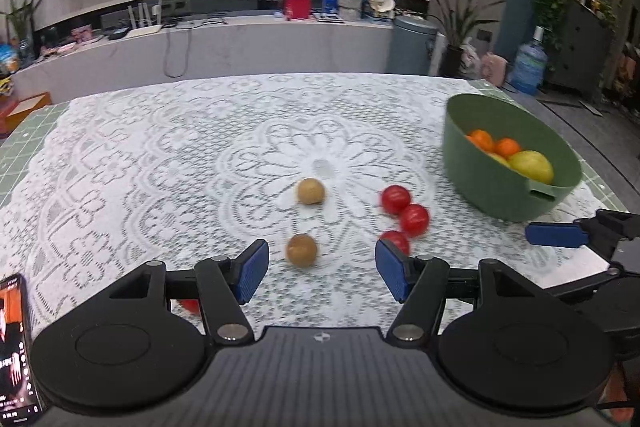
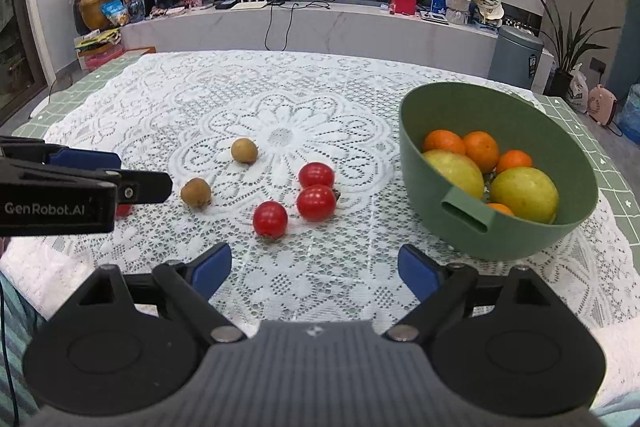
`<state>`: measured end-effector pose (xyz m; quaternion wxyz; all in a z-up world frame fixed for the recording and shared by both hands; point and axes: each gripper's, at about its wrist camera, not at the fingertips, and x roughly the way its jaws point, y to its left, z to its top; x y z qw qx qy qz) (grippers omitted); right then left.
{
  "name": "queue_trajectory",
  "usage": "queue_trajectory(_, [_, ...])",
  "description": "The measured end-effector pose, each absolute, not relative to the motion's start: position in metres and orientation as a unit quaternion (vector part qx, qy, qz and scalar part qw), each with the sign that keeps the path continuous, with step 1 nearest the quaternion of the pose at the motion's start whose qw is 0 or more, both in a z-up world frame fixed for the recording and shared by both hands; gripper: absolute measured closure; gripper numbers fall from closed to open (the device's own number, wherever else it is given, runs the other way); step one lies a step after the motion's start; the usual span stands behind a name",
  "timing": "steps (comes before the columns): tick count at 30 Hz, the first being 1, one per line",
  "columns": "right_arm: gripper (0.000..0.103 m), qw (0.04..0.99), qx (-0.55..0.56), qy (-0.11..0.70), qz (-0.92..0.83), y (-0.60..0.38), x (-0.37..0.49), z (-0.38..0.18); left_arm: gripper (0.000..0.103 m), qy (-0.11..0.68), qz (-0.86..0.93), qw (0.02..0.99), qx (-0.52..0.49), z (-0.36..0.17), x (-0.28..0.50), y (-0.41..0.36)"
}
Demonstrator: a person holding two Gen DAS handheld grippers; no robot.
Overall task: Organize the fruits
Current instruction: 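Move both tools back toward the red tomatoes on the tablecloth, then grasp a red tomato with the left tool while the right tool grasps another tomato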
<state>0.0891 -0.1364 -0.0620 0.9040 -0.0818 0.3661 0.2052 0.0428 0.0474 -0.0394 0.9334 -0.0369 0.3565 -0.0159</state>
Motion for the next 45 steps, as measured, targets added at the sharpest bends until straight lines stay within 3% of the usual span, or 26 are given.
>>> queue_trajectory(11, [0.017,0.896,-0.103,0.370,0.224,-0.117,0.099,-0.074,0.031,0.377,-0.012,0.924,-0.067,-0.056,0.049,0.063])
queue_trajectory(14, [0.022,0.893,-0.113,0.368,0.231,-0.113,0.102,-0.077,0.031,0.386,-0.015,0.920,-0.070,-0.061,0.053,0.067])
queue_trajectory(18, [0.034,0.889,-0.119,0.371,0.240,-0.107,0.108,-0.081,0.040,0.387,-0.021,0.919,-0.068,-0.065,0.056,0.068])
queue_trajectory(23, [0.044,0.884,-0.123,0.369,0.259,-0.098,0.111,-0.084,0.040,0.366,0.005,0.930,-0.034,-0.064,0.055,0.064])
queue_trajectory(45, [0.061,0.879,-0.145,0.370,0.263,-0.076,0.129,-0.100,0.043,0.402,0.122,0.907,-0.018,-0.080,0.061,0.094])
